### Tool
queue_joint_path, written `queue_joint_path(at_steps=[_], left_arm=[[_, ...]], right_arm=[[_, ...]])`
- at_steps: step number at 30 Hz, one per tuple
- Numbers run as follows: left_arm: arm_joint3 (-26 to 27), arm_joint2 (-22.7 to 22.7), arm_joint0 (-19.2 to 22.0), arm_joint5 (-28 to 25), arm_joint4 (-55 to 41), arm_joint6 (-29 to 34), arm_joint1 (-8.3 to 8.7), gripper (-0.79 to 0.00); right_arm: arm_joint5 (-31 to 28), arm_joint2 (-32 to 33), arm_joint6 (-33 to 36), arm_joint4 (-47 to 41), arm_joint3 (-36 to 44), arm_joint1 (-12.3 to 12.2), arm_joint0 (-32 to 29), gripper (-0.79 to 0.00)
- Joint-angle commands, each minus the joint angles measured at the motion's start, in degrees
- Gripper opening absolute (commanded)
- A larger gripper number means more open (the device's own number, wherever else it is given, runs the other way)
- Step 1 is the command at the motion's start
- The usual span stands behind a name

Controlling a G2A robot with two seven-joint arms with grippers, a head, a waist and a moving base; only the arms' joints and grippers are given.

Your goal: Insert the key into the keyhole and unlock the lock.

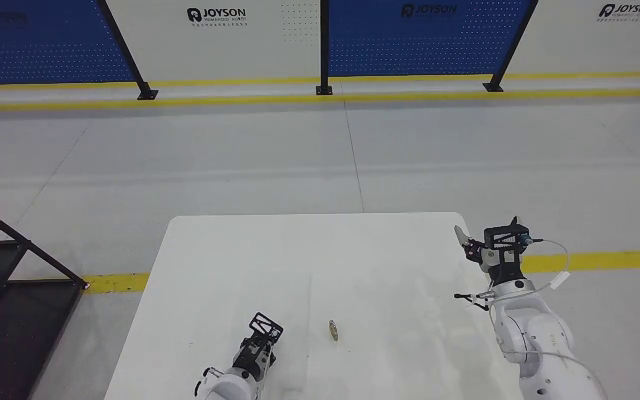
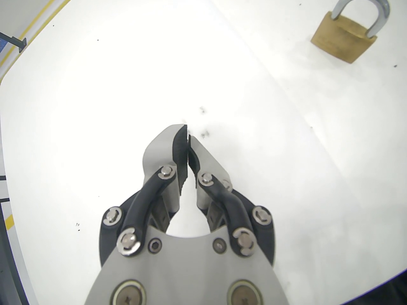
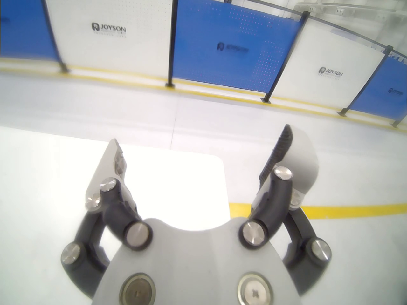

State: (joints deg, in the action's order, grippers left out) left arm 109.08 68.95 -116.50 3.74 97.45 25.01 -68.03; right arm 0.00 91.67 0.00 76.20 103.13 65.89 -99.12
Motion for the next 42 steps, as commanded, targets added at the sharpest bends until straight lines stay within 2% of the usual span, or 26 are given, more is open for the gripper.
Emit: queue_joint_path(at_steps=[1,6,10,16,20,22,24,26,28,32,42], left_arm=[[1.0,0.4,-0.8,0.1,0.0,-0.4,0.09,-0.785],[4.3,2.1,-3.2,-0.4,-1.6,-2.3,0.37,-0.785],[7.1,4.3,-5.5,-2.4,-4.1,-7.6,0.75,-0.785],[7.0,9.8,-8.4,-10.2,-16.6,-24.9,1.35,-0.785],[4.6,13.2,-9.3,-18.5,-22.5,-36.0,1.83,-0.785],[3.2,15.0,-10.0,-21.5,-25.1,-41.3,2.01,-0.785],[2.2,16.7,-10.8,-25.1,-27.5,-46.3,2.2,-0.785],[1.0,18.3,-11.7,-28.4,-29.1,-50.3,2.39,-0.785],[0.1,19.2,-12.1,-30.1,-29.6,-51.9,2.52,-0.785],[0.1,19.2,-12.1,-30.1,-29.6,-51.9,2.52,-0.785],[0.1,19.2,-12.1,-30.1,-29.6,-51.9,2.52,-0.785]], right_arm=[[0.0,0.0,0.0,0.0,0.0,0.0,0.0,0.0],[0.0,0.0,0.0,0.0,0.0,0.0,0.0,0.0],[0.0,0.0,0.0,0.0,0.0,0.0,0.0,0.0],[-1.0,-0.1,1.2,1.0,-1.2,0.0,0.4,0.0],[-1.5,-2.7,2.5,6.2,-0.3,0.1,-0.7,0.0],[-3.0,-4.8,2.4,8.4,0.3,0.1,-2.2,0.0],[-7.2,-6.8,1.6,11.5,0.7,0.0,-4.4,0.0],[-6.9,-8.5,-0.1,15.7,1.1,-0.1,-7.0,0.0],[-7.8,-10.5,-1.9,18.6,1.7,-0.1,-9.5,0.0],[-9.3,-13.9,-3.9,21.8,1.8,-0.1,-13.1,0.0],[-12.3,-25.6,-4.0,28.6,-1.9,0.6,-13.0,0.0]])
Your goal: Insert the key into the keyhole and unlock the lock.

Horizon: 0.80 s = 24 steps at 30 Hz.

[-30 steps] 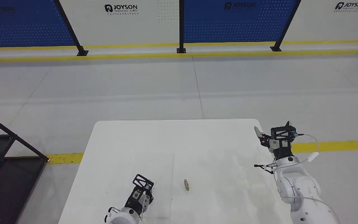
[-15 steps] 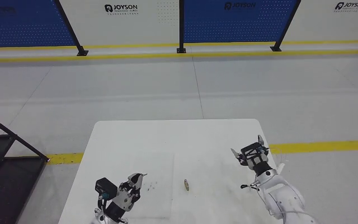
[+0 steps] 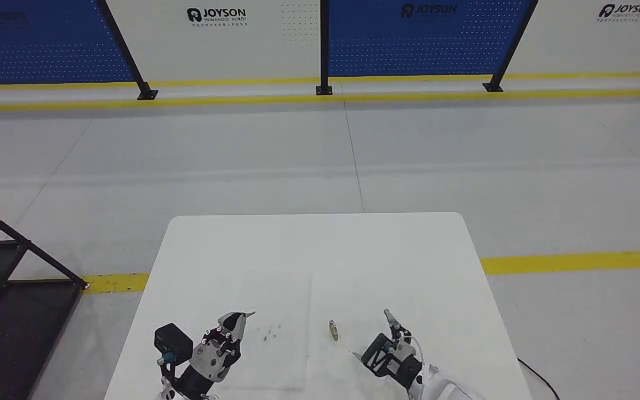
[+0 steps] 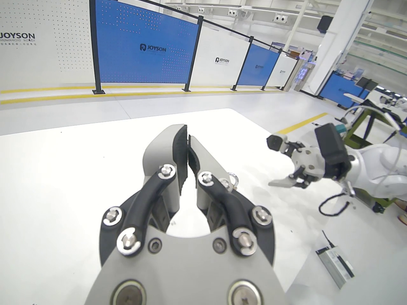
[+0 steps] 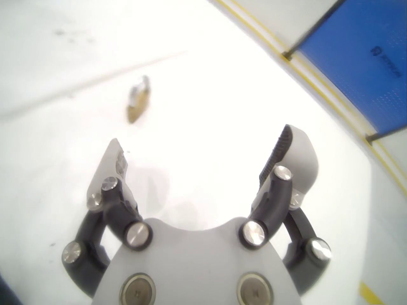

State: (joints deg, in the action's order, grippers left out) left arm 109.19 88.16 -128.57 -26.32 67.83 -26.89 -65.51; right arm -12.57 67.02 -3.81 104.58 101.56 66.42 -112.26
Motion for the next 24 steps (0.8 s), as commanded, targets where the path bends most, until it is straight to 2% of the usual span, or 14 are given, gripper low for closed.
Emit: queue_joint_path(at_steps=[1,15,17,24], left_arm=[[0.0,0.0,0.0,0.0,0.0,0.0,0.0,-0.785],[0.0,0.0,0.0,0.0,0.0,0.0,0.0,-0.785],[0.0,0.0,0.0,0.0,0.0,0.0,0.0,-0.785],[0.0,0.0,0.0,0.0,0.0,0.0,0.0,-0.785]], right_arm=[[0.6,-1.9,-0.3,0.5,-0.7,0.2,0.4,0.0],[5.7,-11.4,1.2,-4.6,-5.8,2.5,6.6,0.0],[7.6,-11.4,0.9,-4.2,-5.4,2.6,6.8,0.0],[7.6,-11.4,0.9,-4.2,-5.4,2.6,6.8,0.0]])
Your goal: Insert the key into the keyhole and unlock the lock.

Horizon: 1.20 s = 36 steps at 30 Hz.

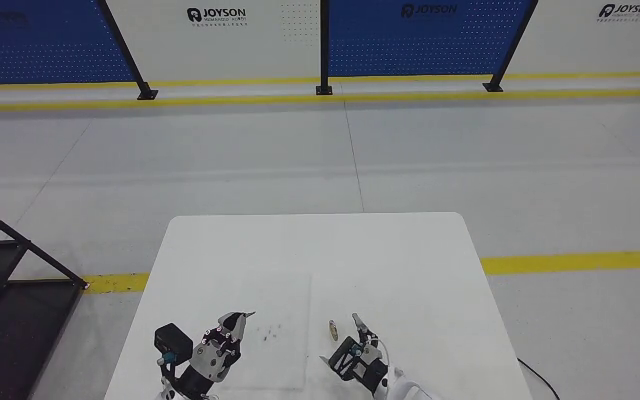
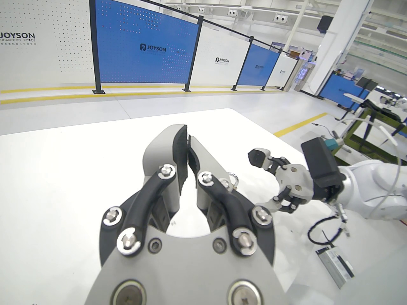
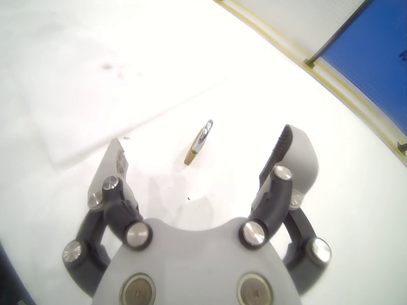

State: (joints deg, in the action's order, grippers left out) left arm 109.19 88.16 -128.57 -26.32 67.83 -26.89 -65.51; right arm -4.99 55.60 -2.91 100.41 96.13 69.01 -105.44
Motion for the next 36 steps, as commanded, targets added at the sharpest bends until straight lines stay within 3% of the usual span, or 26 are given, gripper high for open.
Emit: queue_joint_path(at_steps=[1,16,18,20,28,33,36], left_arm=[[0.0,0.0,0.0,0.0,0.0,0.0,0.0,-0.785],[0.0,0.0,0.0,0.0,0.0,0.0,0.0,-0.785],[0.0,0.0,0.0,0.0,0.0,0.0,0.0,-0.785],[0.0,0.0,0.0,0.0,0.0,0.0,0.0,-0.785],[0.0,0.0,0.0,0.0,0.0,0.0,0.0,-0.785],[0.0,0.0,0.0,0.0,0.0,0.0,0.0,-0.785],[0.0,0.0,0.0,0.0,0.0,0.0,0.0,-0.785]], right_arm=[[0.0,0.0,0.0,0.0,0.0,0.0,0.0,0.0],[-0.4,-3.6,4.7,-10.8,-8.0,2.1,7.7,0.0],[0.0,-4.2,4.9,-11.2,-8.7,2.3,8.3,-0.092],[0.5,-4.5,4.8,-11.5,-9.3,2.5,8.7,-0.403],[1.5,-5.5,4.6,-11.3,-10.9,2.8,9.5,-0.502],[2.1,-6.0,5.1,-10.9,-11.3,2.9,9.8,-0.523],[2.5,-6.2,5.6,-11.0,-11.6,3.0,10.1,-0.625]])
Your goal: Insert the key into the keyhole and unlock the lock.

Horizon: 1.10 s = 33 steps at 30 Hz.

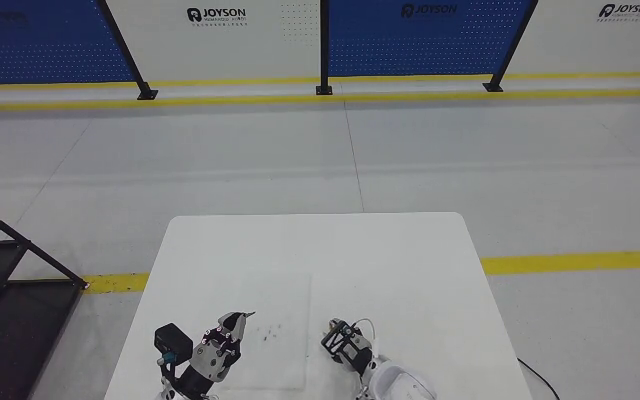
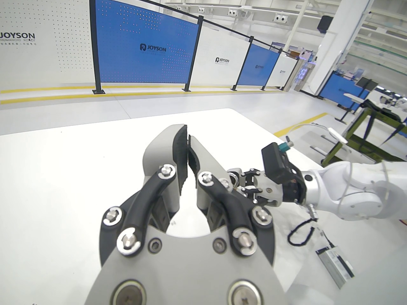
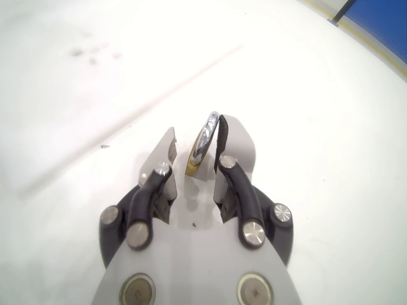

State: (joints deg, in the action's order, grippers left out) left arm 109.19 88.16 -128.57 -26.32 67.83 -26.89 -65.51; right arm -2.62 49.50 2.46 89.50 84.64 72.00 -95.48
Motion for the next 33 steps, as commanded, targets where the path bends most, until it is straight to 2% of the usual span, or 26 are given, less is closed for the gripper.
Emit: queue_joint_path(at_steps=[1,2,3,10,17,21,24,26,33], left_arm=[[0.0,0.0,0.0,0.0,0.0,0.0,0.0,-0.785],[0.0,0.0,0.0,0.0,0.0,0.0,0.0,-0.785],[0.0,0.0,0.0,0.0,0.0,0.0,0.0,-0.785],[0.0,0.0,0.0,0.0,0.0,0.0,0.0,-0.785],[0.0,0.0,0.0,0.0,0.0,0.0,0.0,-0.785],[0.0,0.0,0.0,0.0,0.0,0.0,0.0,-0.785],[0.0,0.0,0.0,0.0,0.0,0.0,0.0,-0.785],[0.0,0.0,0.0,0.0,0.0,0.0,0.0,-0.785],[0.0,0.0,0.0,0.0,0.0,0.0,0.0,-0.785]], right_arm=[[0.1,-0.2,0.3,-0.1,-0.2,0.1,0.2,-0.68],[0.2,-0.2,0.5,-0.2,-0.2,0.1,0.3,-0.757],[0.3,-0.2,0.5,-0.2,-0.3,0.1,0.4,-0.785],[0.4,1.2,-1.9,-2.0,1.9,-0.2,-0.7,-0.785],[-9.8,7.2,-13.8,-11.5,7.8,-1.8,-5.2,-0.785],[-18.6,9.1,-21.9,-15.8,9.8,-2.6,-7.2,-0.785],[-25.3,10.4,-28.8,-16.6,10.1,-3.2,-8.0,-0.785],[-29.4,11.1,-30.9,-15.3,9.9,-3.7,-8.3,-0.785],[-29.9,11.3,-30.9,-15.0,9.9,-3.8,-8.3,-0.785]])
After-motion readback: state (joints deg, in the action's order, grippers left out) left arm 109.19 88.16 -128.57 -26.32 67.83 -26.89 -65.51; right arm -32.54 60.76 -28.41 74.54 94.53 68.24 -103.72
